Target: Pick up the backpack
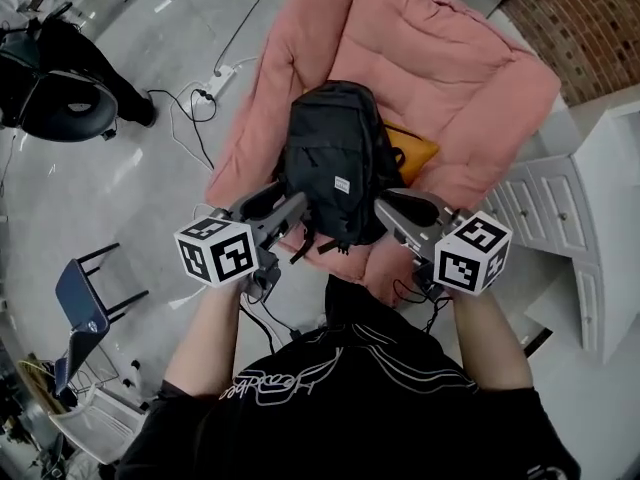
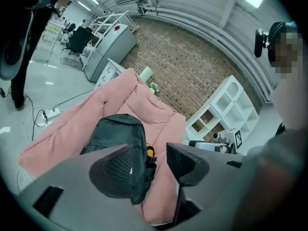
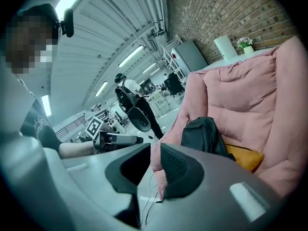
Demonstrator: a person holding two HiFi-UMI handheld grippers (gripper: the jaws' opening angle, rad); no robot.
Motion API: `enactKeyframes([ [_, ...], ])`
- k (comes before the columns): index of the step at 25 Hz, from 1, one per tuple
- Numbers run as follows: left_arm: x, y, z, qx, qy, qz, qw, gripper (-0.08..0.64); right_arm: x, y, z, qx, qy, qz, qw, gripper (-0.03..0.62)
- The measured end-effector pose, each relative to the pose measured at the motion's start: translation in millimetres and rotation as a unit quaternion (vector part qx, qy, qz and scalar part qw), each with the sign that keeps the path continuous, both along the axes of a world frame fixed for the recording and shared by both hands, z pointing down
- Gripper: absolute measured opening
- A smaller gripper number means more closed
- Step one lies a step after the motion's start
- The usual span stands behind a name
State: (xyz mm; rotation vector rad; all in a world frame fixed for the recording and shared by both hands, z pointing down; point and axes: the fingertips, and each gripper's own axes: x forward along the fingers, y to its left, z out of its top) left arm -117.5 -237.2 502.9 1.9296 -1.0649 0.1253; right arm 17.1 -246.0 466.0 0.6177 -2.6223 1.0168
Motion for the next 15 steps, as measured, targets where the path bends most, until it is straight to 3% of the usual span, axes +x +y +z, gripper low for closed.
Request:
enactKeyframes([
  [4, -12.1, -22.0, 33.9, -0.040, 0.017, -0.029, 0.9986, 0.235, 0.5, -14.7, 27.2, -0.019, 0.012, -0.005, 1.000, 0.081],
  [8, -19.1, -43.2, 69.1, -0.054, 0.022, -0.039, 0.9976, 0.279, 5.2, -29.3, 57.4, -0.029, 0.044, -0.005, 0.999, 0.139],
  [12, -27.8, -60.4, 111.1, -0.059, 0.002, -0.034, 0.9976, 0.319, 10.7, -44.9, 93.1, -0.034, 0.085, -0.009, 0.996, 0.166],
  [15, -30.2, -68.3, 144.7, -0.089, -0.024, -0.017, 0.9956, 0.335, 14.7, -54.9, 120.3, -0.031, 0.124, -0.015, 0.992, 0.199],
])
